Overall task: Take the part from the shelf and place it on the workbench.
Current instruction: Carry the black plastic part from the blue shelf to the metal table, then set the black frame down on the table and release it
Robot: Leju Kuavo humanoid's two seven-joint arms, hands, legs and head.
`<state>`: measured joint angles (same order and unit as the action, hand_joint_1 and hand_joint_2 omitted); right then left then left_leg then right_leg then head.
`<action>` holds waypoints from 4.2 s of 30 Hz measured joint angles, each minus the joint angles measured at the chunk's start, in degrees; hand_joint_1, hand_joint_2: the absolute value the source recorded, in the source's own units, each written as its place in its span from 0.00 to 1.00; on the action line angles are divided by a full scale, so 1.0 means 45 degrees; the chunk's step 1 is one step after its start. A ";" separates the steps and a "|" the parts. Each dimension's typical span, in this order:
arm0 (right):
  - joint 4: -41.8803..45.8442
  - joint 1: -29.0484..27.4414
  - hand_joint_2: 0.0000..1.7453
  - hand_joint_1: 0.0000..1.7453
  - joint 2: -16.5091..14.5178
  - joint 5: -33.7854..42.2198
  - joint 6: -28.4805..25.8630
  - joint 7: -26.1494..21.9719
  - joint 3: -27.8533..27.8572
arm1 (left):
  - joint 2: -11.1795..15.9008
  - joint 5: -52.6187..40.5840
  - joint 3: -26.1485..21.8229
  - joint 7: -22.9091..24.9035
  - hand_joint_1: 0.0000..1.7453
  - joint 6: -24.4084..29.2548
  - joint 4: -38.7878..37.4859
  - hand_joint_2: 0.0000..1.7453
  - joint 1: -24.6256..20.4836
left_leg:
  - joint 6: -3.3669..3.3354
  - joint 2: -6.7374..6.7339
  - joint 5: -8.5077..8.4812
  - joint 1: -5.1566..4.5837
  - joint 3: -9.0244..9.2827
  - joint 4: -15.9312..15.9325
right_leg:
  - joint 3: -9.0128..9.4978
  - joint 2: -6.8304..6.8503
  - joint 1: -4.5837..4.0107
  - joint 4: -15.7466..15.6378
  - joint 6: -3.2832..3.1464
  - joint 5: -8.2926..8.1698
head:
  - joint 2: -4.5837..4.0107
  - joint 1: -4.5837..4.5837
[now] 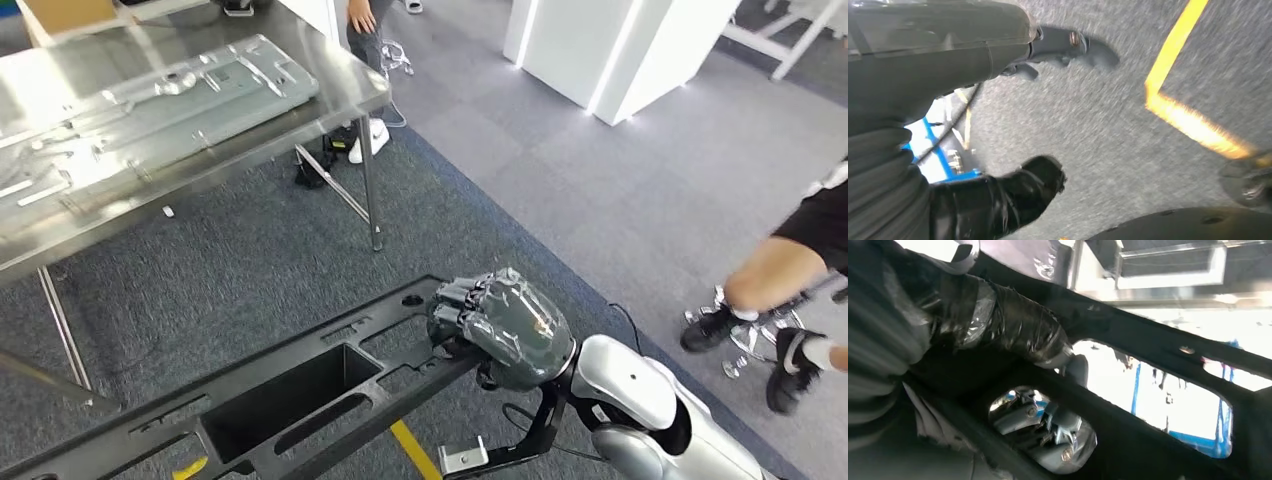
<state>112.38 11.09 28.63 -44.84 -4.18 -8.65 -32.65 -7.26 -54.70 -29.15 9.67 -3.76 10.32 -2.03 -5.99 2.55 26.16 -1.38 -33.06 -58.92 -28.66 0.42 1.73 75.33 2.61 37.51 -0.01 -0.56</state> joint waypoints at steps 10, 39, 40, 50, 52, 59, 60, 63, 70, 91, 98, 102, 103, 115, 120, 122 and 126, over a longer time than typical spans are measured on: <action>-0.0999 0.1901 1.00 1.00 0.0059 0.0054 0.1119 -0.0025 -0.0165 | -0.0010 0.0532 -0.0217 -0.0184 0.00 -0.0266 -0.0038 1.00 0.0129 | 0.0593 0.1481 0.2188 0.0265 0.3007 0.0304 | -0.3200 -0.0642 0.0000 -0.3284 -0.0162 -0.4050 | 0.0002 -0.0015; -0.8355 0.9184 1.00 1.00 -0.5573 -0.0222 0.1408 -0.0030 -0.4199 | 0.1729 0.2911 -0.2526 0.0244 0.00 -0.1933 0.0663 1.00 -0.1377 | 0.0564 -0.0073 -0.0680 0.0054 -0.0520 0.0233 | -0.0905 -0.0173 -0.0857 -0.3616 -0.1507 -0.2373 | -0.0004 0.0120; -0.8532 0.9300 1.00 1.00 -0.5584 -0.0277 0.1403 -0.0029 -0.4225 | 0.1774 0.2943 -0.2551 0.0234 0.00 -0.1928 0.0665 1.00 -0.1369 | 0.0648 -0.0040 -0.0695 0.0078 -0.0488 0.0303 | -0.0793 -0.0169 -0.0884 -0.3874 -0.1597 -0.2394 | -0.0004 0.0091; -1.1381 1.0539 1.00 1.00 -0.5606 -0.1052 0.1342 -0.0146 -0.4394 | 0.2054 0.3056 -0.2705 0.0130 0.00 -0.1999 0.0665 1.00 -0.1143 | 0.1923 -0.0548 -0.0519 0.0835 -0.1780 -0.1668 | 0.0154 0.0062 0.0058 -0.4517 -0.0798 -0.2190 | -0.0004 0.0088; -1.1759 1.0723 1.00 1.00 -0.5595 -0.1245 0.1305 -0.0104 -0.4425 | 0.2062 0.3076 -0.2722 0.0106 0.00 -0.2018 0.0654 1.00 -0.1126 | 0.2165 -0.0590 -0.1046 0.0972 -0.1124 -0.0252 | 0.0073 0.0063 0.0173 -0.4153 -0.0456 -0.1878 | -0.0004 0.0125; -1.4133 1.1343 1.00 1.00 -0.5586 -0.2289 0.0797 0.0164 -0.4478 | 0.2092 0.3144 -0.2860 0.0006 0.00 -0.2101 0.0641 1.00 -0.1089 | 0.1732 -0.0334 -0.0861 0.1017 -0.1034 0.0018 | 0.0103 0.0012 0.0102 -0.4167 -0.0623 -0.1735 | -0.0001 0.0156; -1.4620 1.1402 1.00 1.00 -0.5596 -0.2436 0.0645 0.0192 -0.4479 | 0.2098 0.3139 -0.2872 -0.0006 0.00 -0.2137 0.0641 1.00 -0.1072 | 0.1693 -0.0284 -0.0836 0.1011 -0.1028 0.0020 | 0.0166 0.0014 0.0101 -0.4235 -0.0624 -0.1734 | -0.0001 0.0153; -1.5802 1.1464 1.00 1.00 -0.5626 -0.2697 0.0313 0.0234 -0.4479 | 0.2123 0.3122 -0.2897 -0.0031 0.00 -0.2203 0.0641 1.00 -0.1029 | 0.1567 -0.0156 -0.0788 0.0974 -0.1022 0.0021 | 0.0300 0.0034 0.0115 -0.4368 -0.0623 -0.1733 | -0.0002 0.0153; -1.6965 1.1481 1.00 1.00 -0.5784 -0.2747 0.0220 0.0228 -0.4479 | 0.2225 0.3102 -0.2912 -0.0040 0.00 -0.2205 0.0641 1.00 -0.0989 | 0.1485 -0.0165 -0.0750 0.0864 -0.0991 0.0018 | 0.0347 0.0046 0.0192 -0.4471 -0.0229 -0.1688 | -0.0002 0.0157; -2.0600 1.0846 1.00 1.00 -0.5070 -0.4454 -0.1367 0.2782 -0.4082 | 0.2229 0.2963 -0.2912 -0.0272 0.00 -0.2458 0.0641 1.00 -0.0982 | 0.1493 -0.0229 -0.0754 0.0847 -0.0726 0.0182 | 0.0424 0.0022 0.0187 -0.4425 0.0026 -0.1624 | -0.0004 0.0159; -2.0803 1.0679 1.00 1.00 -0.4876 -0.4558 -0.1437 0.3102 -0.4052 | 0.2229 0.2957 -0.2912 -0.0289 0.00 -0.2472 0.0641 1.00 -0.0985 | 0.1493 -0.0233 -0.0753 0.0847 -0.0721 0.0188 | 0.0424 0.0015 0.0187 -0.4426 0.0025 -0.1622 | -0.0004 0.0159; -2.1209 1.0278 0.75 0.75 -0.4465 -0.4618 -0.0942 0.3649 -0.3799 | 0.2221 0.3043 -0.2912 -0.0300 0.00 -0.2469 0.0641 1.00 -0.1015 | 0.1513 -0.0241 -0.0736 0.0848 -0.0631 0.0199 | 0.0501 0.0009 0.0187 -0.4431 0.0003 -0.1591 | -0.0004 0.0159; -2.1299 1.0167 0.50 0.50 -0.4350 -0.4641 -0.0729 0.3786 -0.3696 | 0.2215 0.3100 -0.2912 -0.0306 0.00 -0.2467 0.0641 1.00 -0.1024 | 0.1524 -0.0242 -0.0726 0.0848 -0.0586 0.0202 | 0.0544 0.0008 0.0186 -0.4433 -0.0008 -0.1577 | -0.0004 0.0159; -2.1514 0.9437 0.00 0.00 -0.4168 -0.4648 -0.0027 0.3841 -0.3232 | 0.2191 0.3099 -0.2913 -0.0172 0.00 -0.2510 0.0641 1.00 -0.1009 | 0.1542 -0.0254 -0.0715 0.0848 -0.0508 0.0207 | 0.0619 -0.0029 0.0181 -0.4432 -0.0012 -0.1572 | -0.0004 0.0159; -2.1539 0.9389 0.00 0.00 -0.4128 -0.4657 -0.0074 0.3805 -0.3119 | 0.2191 0.3271 -0.2969 -0.0109 0.00 -0.2323 0.0641 0.00 -0.1010 | 0.1547 -0.0262 -0.0711 0.0848 -0.0501 0.0213 | 0.0617 -0.0042 0.0176 -0.4432 -0.0012 -0.1571 | -0.0004 0.0158; -2.1539 0.9377 0.00 0.00 -0.4128 -0.4695 -0.0120 0.3779 -0.3088 | 0.2189 0.3288 -0.3013 -0.0072 0.00 -0.2269 0.0641 0.00 -0.1004 | 0.1547 -0.0260 -0.0711 0.0848 -0.0501 0.0223 | 0.0615 -0.0041 0.0176 -0.4432 -0.0012 -0.1570 | -0.0004 0.0159; -2.1535 0.9362 0.00 0.00 -0.4167 -0.4930 -0.0301 0.3696 -0.3066 | 0.2187 0.3406 -0.3115 -0.0021 0.00 -0.2223 0.0641 0.00 -0.0981 | 0.1547 -0.0260 -0.0711 0.0847 -0.0503 0.0236 | 0.0616 -0.0042 0.0172 -0.4431 -0.0013 -0.1570 | -0.0004 0.0159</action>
<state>15.47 53.22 9.88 -67.03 -5.54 7.98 -46.45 2.58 -39.37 -43.16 9.58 -13.76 13.20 -6.44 0.97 1.38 22.96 2.43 -35.33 -57.86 -25.88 0.23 2.50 55.39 2.56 30.45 -0.02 0.15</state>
